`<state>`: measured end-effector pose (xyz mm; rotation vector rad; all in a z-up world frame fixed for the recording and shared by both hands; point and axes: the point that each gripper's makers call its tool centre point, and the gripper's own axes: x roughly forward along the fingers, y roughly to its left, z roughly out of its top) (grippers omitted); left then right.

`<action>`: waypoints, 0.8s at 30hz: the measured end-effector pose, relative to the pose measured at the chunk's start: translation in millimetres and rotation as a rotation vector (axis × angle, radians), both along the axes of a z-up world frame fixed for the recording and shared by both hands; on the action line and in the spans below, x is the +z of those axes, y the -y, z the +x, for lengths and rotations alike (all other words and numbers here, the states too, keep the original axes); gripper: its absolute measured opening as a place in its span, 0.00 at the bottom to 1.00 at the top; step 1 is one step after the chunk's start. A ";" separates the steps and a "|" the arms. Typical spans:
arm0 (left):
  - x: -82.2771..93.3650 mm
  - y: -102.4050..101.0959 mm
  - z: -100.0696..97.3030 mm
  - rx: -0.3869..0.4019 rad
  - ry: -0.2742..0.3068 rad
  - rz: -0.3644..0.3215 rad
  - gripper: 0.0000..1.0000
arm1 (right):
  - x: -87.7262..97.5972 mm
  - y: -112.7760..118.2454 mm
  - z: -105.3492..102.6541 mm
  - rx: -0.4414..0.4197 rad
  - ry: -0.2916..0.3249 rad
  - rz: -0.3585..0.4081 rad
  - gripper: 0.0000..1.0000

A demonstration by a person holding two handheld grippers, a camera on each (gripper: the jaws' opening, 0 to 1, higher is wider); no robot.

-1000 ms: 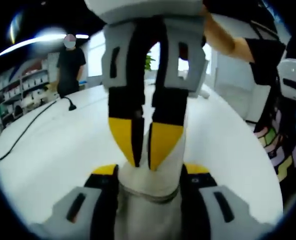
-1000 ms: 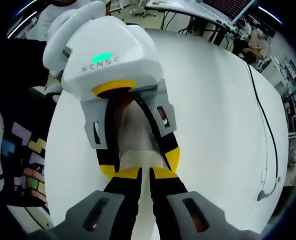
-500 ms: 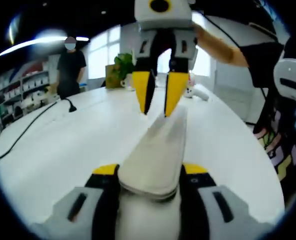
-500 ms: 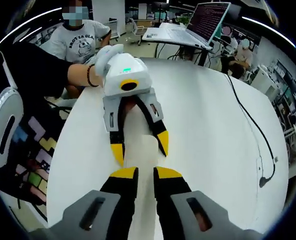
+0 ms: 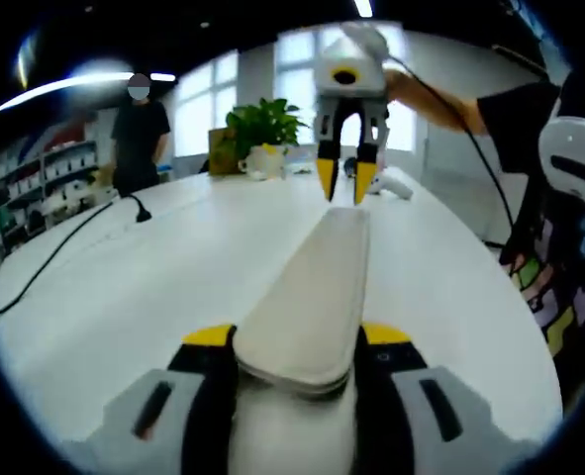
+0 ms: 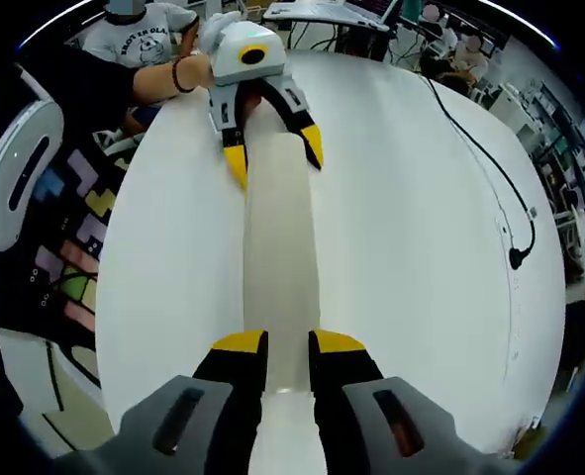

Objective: Arrange the utensils inside the cutlery case until each visible utensil rests in its matching compartment.

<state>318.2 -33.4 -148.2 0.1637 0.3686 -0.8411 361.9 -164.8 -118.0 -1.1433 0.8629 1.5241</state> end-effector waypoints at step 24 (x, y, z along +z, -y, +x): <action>0.7 -16.1 4.9 -0.011 -0.004 -0.001 0.50 | -12.4 16.3 4.5 0.009 0.035 -0.163 0.15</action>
